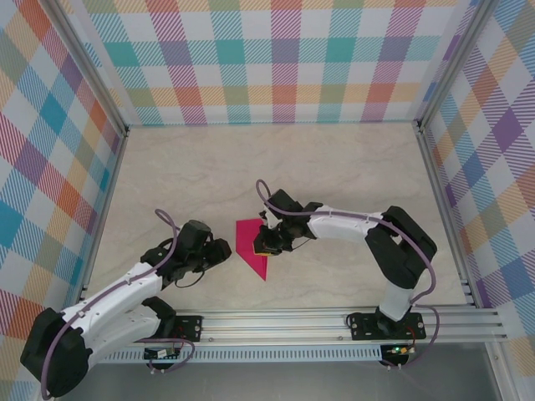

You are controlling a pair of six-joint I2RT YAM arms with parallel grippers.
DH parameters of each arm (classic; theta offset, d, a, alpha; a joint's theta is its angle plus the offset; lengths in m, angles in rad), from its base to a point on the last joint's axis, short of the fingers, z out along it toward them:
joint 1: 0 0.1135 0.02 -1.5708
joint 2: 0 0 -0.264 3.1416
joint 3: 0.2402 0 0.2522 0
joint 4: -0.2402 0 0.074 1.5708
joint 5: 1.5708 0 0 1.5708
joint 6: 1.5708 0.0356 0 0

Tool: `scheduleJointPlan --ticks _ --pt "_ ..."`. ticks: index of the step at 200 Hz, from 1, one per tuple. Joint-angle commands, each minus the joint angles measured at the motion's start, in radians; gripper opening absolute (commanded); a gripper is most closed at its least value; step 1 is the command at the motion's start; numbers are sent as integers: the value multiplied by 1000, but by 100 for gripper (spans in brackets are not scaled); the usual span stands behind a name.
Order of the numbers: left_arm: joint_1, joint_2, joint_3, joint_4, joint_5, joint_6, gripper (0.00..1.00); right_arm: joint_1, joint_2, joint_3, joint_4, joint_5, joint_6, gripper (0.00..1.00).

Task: Fold a paper plane with a square sheet of paper (pick it up from the middle)
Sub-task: Rotate the paper at the center of the table, then fold the wing for the fifth time at the center of the table.

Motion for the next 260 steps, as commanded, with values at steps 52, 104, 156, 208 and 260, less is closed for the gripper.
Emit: scheduleJointPlan --ticks 52,104,156,208,260 --pt "49 32 -2 75 126 14 55 -47 64 -30 85 -61 -28 12" --pt "50 107 2 165 185 8 57 -113 63 -123 226 -162 21 16" --pt "49 191 27 220 222 8 58 -135 62 -167 254 -170 16 16" --pt "49 335 70 298 259 10 58 -146 76 -184 249 -155 0 15" --pt "48 440 116 389 320 17 58 -153 78 -190 224 -137 -16 14"
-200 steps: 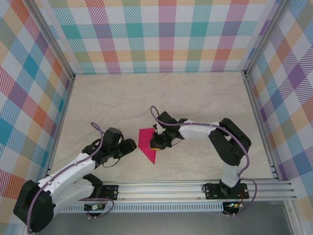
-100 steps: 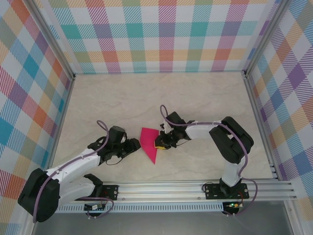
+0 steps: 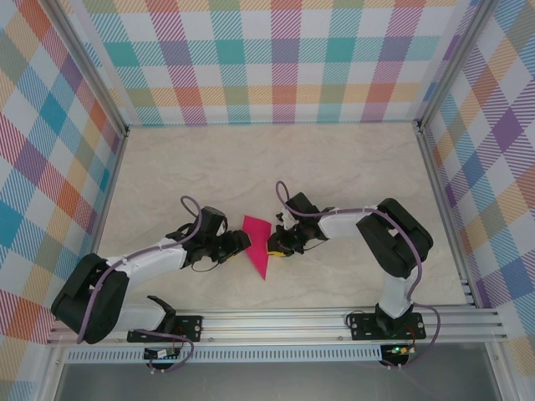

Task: Fold a paper plane with a square sheet of paper (pick it up from the middle)
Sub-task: Fold the wing for the fifth time at the center of the table.

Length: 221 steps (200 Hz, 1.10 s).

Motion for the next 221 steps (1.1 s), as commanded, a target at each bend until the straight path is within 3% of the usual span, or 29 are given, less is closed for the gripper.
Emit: scheduleJointPlan --ticks 1,42,91,113,136,183,221 --pt "11 36 39 67 50 16 58 -7 14 -13 -11 2 -34 14" --pt "11 113 73 99 86 32 52 -8 18 -7 -8 0 -34 15" --pt "11 123 84 68 68 60 36 -9 32 15 -17 -5 -35 14" --pt "11 123 83 62 58 56 26 -9 28 23 -18 -5 -38 15" --pt "10 123 77 66 40 37 5 -9 -11 4 44 -29 -32 17" --pt "-14 87 60 68 -23 -20 3 -9 -181 -43 -19 93 -97 26" --pt "-46 72 64 40 -80 -44 2 40 -357 -144 -1 302 -195 25"
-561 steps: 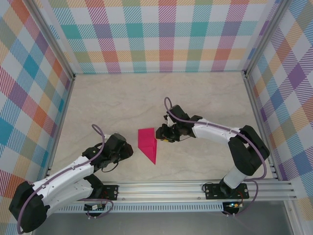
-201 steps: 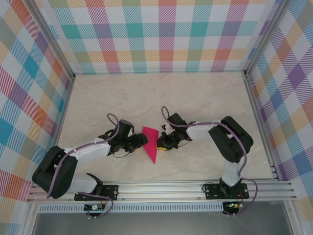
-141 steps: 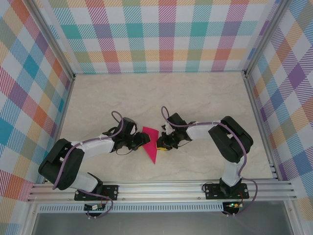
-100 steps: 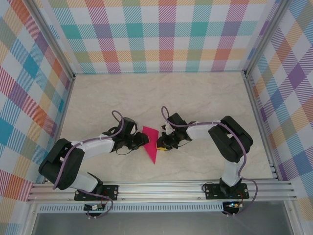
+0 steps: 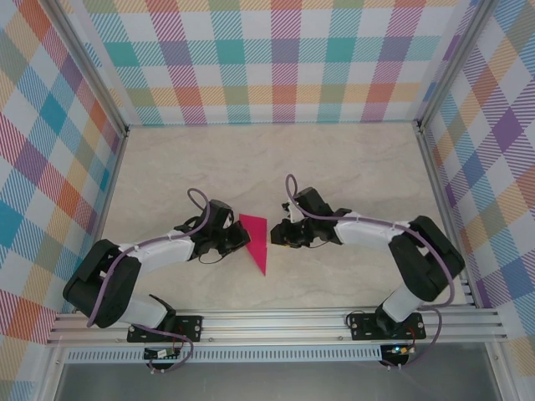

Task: Fold a paper plane with a square sheet of paper (pick it up from the middle)
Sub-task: Fold the wing for the fifth time at the center of the table.

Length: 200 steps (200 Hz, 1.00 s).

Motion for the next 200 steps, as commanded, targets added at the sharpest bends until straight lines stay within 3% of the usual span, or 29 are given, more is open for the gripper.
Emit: scheduleJointPlan --ticks 1,20,43,64,97,119,175,200 --pt "-25 -22 1 -28 -56 -31 2 40 -94 -62 -1 167 -109 25" --pt "-38 -14 9 -30 -63 -38 2 106 -157 -110 18 308 -193 21" --pt "-45 -4 22 -46 -72 -36 2 122 -136 -109 14 303 -235 19" --pt "-46 2 31 -51 -70 -36 2 168 -127 -112 15 309 -248 31" --pt "-46 3 45 -71 -64 -23 2 300 -155 -132 68 536 -335 36" --pt "-46 5 55 -76 -59 -23 2 377 -140 -128 108 619 -384 44" --pt "-48 13 59 -78 -52 -23 2 517 -46 -106 185 808 -417 48" --pt "-49 18 57 -78 -48 -23 2 550 14 -73 197 834 -421 49"
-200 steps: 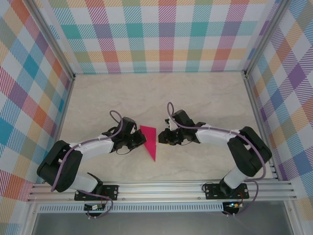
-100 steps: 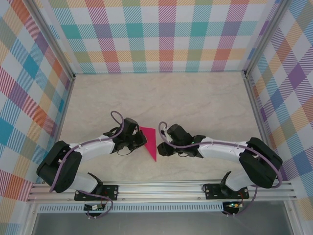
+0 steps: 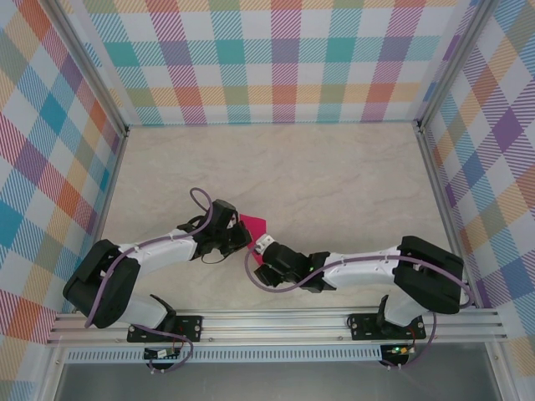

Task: Fold a paper plane with a square sheet of paper (pick it up from the middle)
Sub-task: Fold the wing for the fifth time at the center of the table.

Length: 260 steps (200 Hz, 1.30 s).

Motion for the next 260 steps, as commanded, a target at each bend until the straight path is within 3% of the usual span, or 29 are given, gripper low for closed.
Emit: scheduleJointPlan --ticks 1,112,201,260 --pt "-10 13 24 -25 7 7 2 31 46 50 51 85 -25 49" --pt "-10 29 35 -22 17 8 2 52 177 124 70 191 -97 46" --pt "-10 23 25 -28 12 2 2 52 205 146 88 238 -110 37" --pt "-10 41 30 -27 16 2 2 50 216 156 103 263 -110 41"
